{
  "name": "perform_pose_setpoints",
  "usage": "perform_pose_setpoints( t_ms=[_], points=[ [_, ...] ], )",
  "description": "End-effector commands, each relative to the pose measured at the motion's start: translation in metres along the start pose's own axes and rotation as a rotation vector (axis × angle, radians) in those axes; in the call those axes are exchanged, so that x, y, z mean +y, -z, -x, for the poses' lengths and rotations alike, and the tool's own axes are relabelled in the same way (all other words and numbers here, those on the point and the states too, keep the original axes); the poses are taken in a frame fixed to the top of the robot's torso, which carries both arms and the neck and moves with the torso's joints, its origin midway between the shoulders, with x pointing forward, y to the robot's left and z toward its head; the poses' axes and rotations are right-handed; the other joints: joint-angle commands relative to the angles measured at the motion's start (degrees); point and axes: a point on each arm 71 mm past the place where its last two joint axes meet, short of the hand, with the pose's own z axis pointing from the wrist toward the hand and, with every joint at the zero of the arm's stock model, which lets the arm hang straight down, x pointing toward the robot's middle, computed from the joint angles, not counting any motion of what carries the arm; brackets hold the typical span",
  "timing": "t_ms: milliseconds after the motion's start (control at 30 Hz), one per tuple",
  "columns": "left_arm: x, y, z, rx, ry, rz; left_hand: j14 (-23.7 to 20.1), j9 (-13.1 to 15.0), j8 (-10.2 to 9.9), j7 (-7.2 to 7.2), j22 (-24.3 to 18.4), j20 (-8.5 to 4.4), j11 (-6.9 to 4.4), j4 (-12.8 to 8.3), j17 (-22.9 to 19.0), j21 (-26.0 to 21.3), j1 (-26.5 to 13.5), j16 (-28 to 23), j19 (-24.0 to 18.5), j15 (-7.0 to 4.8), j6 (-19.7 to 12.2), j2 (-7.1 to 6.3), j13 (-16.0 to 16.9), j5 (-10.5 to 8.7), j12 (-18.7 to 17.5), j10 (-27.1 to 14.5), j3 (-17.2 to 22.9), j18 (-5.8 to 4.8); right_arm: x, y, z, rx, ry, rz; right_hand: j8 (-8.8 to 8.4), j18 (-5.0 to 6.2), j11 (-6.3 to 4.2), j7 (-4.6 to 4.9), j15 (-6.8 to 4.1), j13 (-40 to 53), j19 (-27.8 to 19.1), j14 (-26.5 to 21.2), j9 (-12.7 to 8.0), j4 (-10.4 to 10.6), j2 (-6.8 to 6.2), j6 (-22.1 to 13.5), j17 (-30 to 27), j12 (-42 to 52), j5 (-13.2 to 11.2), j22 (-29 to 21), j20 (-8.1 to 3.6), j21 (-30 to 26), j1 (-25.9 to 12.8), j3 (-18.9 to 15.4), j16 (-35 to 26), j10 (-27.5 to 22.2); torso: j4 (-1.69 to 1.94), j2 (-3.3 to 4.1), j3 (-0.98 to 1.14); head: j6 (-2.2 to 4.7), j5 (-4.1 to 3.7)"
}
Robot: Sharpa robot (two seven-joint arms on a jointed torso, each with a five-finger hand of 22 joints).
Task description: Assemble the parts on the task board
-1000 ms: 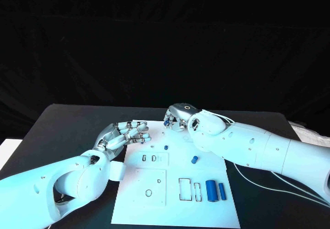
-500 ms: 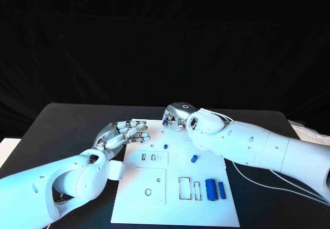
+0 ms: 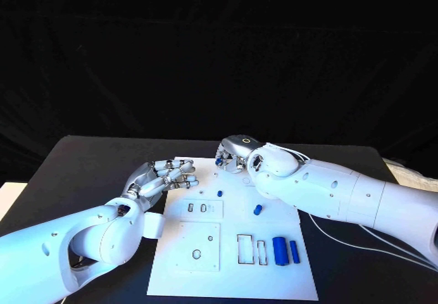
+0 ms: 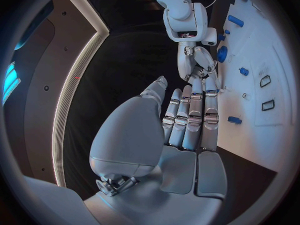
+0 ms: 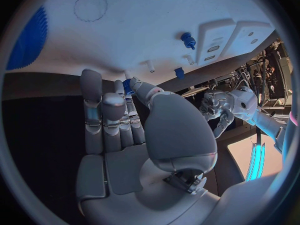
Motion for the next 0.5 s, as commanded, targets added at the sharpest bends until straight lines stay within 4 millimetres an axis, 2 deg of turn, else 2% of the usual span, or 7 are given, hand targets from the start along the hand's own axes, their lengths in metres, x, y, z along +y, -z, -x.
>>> perform_pose_setpoints(
  t_ms=[33, 500],
  points=[
    [-0.0011, -0.0003, -0.0019, 0.02, 0.011, -0.004, 0.2, -0.1, -0.2, 0.4, -0.1, 0.06, 0.32, -0.4, 0.1, -0.3, 0.0, -0.4, 0.4, 0.08, 0.1, 0.43, 0.0, -0.4, -0.3, 0.1, 0.1, 0.66, -0.0018, 0.0028, -0.0097, 0.046, 0.023, -0.014, 0.43, -0.31, 0.11, -0.02, -0.07, 0.0, -0.4, 1.5, 1.4, 0.0, -0.32, 0.5, 0.1, -0.3, 0.2, 0.1, 0.05, 0.2, 0.0, -0.2, 0.3, -0.3, 0.06, 0.05, -0.01, 0.0, -0.07],
    [-0.0012, -0.0003, -0.0014, 0.019, 0.01, -0.005, 0.2, -0.1, -0.3, 0.4, -0.1, 0.06, 0.32, -0.5, 0.1, -0.3, 0.0, -0.4, 0.5, 0.07, 0.1, 0.46, 0.0, -0.49, -0.3, 0.0, 0.1, 0.66, -0.0033, 0.005, -0.0079, 0.021, 0.026, -0.014, 0.43, -0.28, 0.1, 0.0, -0.09, 0.0, -0.4, 1.4, 1.4, 0.0, -0.47, 0.5, 0.1, -0.3, 0.3, 0.2, 0.05, 0.3, 0.0, -0.3, 0.3, -0.2, 0.12, 0.16, -0.03, -0.09, -0.18]
  ],
)
